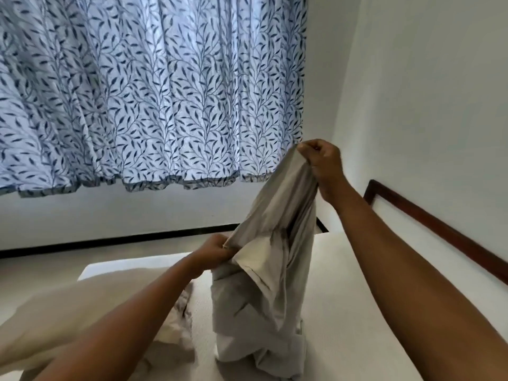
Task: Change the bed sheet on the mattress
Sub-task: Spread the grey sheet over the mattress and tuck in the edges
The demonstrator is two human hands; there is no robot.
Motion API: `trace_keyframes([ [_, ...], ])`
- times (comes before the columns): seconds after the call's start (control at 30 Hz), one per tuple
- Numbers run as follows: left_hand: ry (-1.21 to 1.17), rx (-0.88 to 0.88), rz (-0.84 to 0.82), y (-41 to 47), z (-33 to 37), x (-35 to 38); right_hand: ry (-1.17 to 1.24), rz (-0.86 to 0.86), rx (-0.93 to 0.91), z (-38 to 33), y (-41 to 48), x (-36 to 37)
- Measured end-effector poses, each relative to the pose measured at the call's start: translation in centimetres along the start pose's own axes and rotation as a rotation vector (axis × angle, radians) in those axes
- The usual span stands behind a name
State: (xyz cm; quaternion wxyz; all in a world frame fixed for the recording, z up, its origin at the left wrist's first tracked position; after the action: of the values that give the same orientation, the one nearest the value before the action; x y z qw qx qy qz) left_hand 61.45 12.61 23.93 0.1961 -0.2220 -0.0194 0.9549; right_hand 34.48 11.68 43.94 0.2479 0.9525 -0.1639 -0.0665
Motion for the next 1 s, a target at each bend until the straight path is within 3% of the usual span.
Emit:
trace_keyframes([
  [0.1, 0.093, -0.045, 0.123, -0.2, -0.7, -1.2, -0.052, -0.063, 0.115, 3.7, -2.8, -0.2],
  [0.27, 0.079, -0.006, 0.087, -0.2, -0.7, -0.8, -0.082, -0.263, 0.283, 9.1, -8.5, 2.5],
  [0.47, -0.326, 0.056, 0.116, -0.5, 1.6, -1.3, -0.185, -0.378, 0.330, 10.6, -10.2, 4.3],
  [0.6, -0.288, 0.180, 0.084, -1.3, 5.8, -1.2, -0.192, -0.688, 0.349, 11.0, -13.0, 5.7],
  [0.7, -0.271, 0.179, 0.036, -1.4, 6.3, -1.0, -0.347, -0.911, 0.189, 10.8, -13.9, 7.7],
  [0.8, -0.229, 0.191, 0.050, -1.2, 4.7, -1.8, -0.536, -0.863, 0.045, 11.1, -12.4, 8.2],
  [1.0, 0.001, 0.177, 0.006, -1.2, -0.8, -1.3, -0.292, -0.561, 0.077, 7.8, -9.5, 6.6],
])
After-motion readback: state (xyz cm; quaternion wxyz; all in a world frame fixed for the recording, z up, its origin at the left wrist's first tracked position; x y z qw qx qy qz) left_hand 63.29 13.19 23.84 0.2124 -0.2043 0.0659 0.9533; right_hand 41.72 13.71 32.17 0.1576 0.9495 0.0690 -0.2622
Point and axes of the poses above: each hand's wrist, its own y-axis towards the middle knuckle, its own x-axis out of the palm, z = x × y, the point moved 6 cm from there along y, towards the middle knuckle, and after that the axes turned 3 degrees about -x, right-handed, at the moved point
